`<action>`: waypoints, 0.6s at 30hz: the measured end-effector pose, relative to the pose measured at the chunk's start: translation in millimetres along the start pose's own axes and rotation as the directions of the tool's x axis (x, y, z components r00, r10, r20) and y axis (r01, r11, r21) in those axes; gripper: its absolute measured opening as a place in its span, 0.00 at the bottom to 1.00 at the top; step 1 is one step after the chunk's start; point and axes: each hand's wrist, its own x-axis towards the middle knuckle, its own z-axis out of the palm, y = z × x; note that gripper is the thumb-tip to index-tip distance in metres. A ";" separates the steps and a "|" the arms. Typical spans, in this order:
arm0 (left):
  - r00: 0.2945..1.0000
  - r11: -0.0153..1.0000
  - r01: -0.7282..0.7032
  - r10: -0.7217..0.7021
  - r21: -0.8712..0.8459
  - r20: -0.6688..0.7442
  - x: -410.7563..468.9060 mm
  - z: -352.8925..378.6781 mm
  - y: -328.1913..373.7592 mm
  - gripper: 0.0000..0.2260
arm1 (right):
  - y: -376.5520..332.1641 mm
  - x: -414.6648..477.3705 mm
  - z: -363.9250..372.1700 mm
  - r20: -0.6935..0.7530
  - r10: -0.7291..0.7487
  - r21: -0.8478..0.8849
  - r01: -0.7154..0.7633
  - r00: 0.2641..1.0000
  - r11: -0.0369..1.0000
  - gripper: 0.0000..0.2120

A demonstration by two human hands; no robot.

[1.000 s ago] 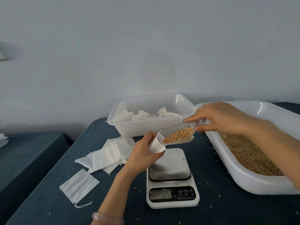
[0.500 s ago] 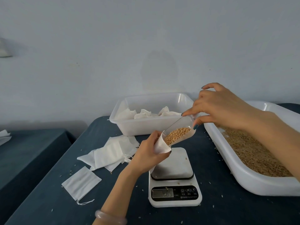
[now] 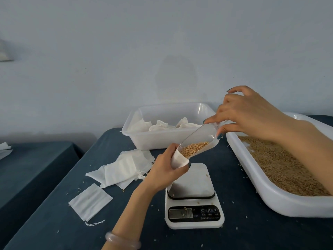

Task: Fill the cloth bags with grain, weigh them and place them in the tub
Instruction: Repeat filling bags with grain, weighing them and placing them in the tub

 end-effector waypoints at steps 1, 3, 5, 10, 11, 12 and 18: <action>1.000 1.000 0.002 -0.002 0.004 0.000 0.0 -0.3 0.1 0.20 | -0.4 -1.0 -0.5 -0.014 -0.003 0.005 0.003 1.000 1.000 0.25; 1.000 1.000 0.004 -0.004 0.000 0.003 -0.1 -0.4 1.3 0.20 | -0.9 -2.5 -0.6 -0.023 -0.012 -0.006 0.012 1.000 1.000 0.23; 1.000 1.000 0.003 -0.003 -0.010 0.004 -0.5 -0.4 2.7 0.20 | 0.0 -3.8 0.5 -0.044 -0.021 -0.020 0.020 0.999 1.000 0.21; 1.000 1.000 0.016 -0.016 -0.013 0.001 0.0 -0.9 1.6 0.19 | 4.2 -7.9 7.5 -0.042 0.015 -0.018 -0.015 0.999 1.000 0.25; 1.000 1.000 0.019 -0.019 -0.022 0.001 0.1 -0.9 1.5 0.19 | 6.1 -8.9 11.1 -0.038 0.036 0.010 -0.036 0.999 0.999 0.26; 1.000 0.999 0.021 -0.021 -0.038 0.001 0.1 -1.1 1.8 0.18 | 8.2 -10.3 15.6 -0.035 0.067 0.058 -0.065 0.997 0.996 0.26; 0.999 0.978 0.051 -0.053 -0.202 0.000 -0.5 -2.6 5.2 0.12 | 13.0 -29.2 54.8 0.140 0.305 0.525 -0.332 0.942 0.784 0.13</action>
